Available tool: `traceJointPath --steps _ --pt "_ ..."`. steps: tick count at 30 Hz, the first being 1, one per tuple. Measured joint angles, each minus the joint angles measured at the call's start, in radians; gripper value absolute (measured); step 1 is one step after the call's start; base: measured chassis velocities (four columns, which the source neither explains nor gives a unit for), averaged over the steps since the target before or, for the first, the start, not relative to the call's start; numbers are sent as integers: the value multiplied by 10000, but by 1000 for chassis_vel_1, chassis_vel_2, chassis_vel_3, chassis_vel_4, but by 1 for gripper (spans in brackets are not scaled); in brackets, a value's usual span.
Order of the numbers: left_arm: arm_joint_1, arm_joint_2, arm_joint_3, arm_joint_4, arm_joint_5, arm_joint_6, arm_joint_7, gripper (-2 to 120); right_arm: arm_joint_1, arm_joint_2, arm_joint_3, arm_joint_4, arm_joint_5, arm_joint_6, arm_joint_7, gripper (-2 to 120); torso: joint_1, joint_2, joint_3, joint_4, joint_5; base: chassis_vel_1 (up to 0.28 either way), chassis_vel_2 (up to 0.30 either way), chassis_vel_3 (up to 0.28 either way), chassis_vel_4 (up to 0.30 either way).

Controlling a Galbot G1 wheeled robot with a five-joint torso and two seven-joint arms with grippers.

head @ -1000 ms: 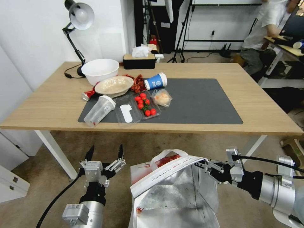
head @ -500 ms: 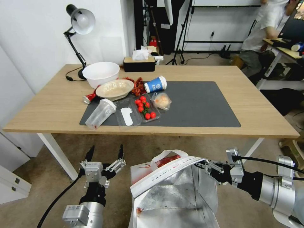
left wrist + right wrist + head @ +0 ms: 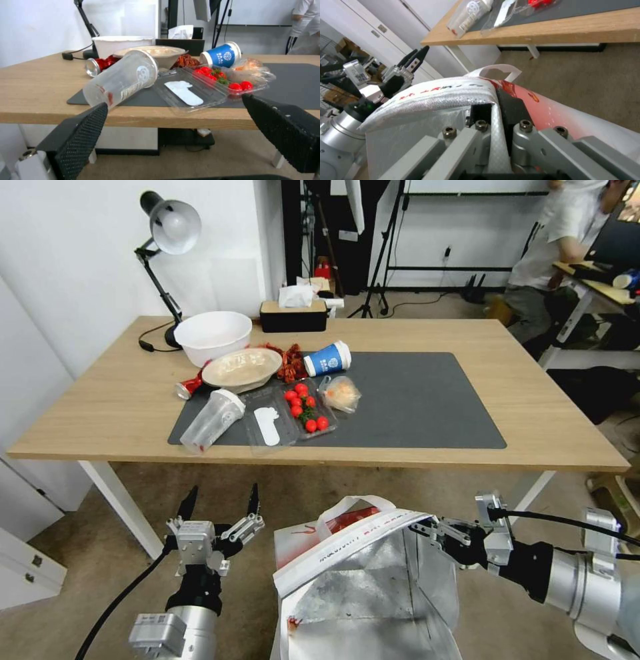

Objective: Pick up the food delivery bag from the floor and place it on the table.

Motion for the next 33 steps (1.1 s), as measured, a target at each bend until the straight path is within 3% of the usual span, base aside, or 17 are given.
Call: traceJointPath --steps 12,24,28,33 --pt "-30 50 -65 0 11 -30 -113 100 -145 -74 387 159 303 -7 66 0 -15 -39 -21 0 0 0 0 0 0" --pt "-146 66 -84 27 -16 -78 -203 100 -383 -488 2449 437 1685 -203 622 0 -26 -62 -35 1 0 0 0 0 0" --pt "-217 81 -81 66 -32 -84 -254 100 -720 -315 3357 924 2345 -517 1331 0 -30 -68 -40 -1 -1 0 0 0 0" --pt "-255 88 -72 79 -35 -84 -277 100 -994 -183 3746 986 2667 -809 2141 0 -33 -71 -42 -1 -1 0 0 0 0"
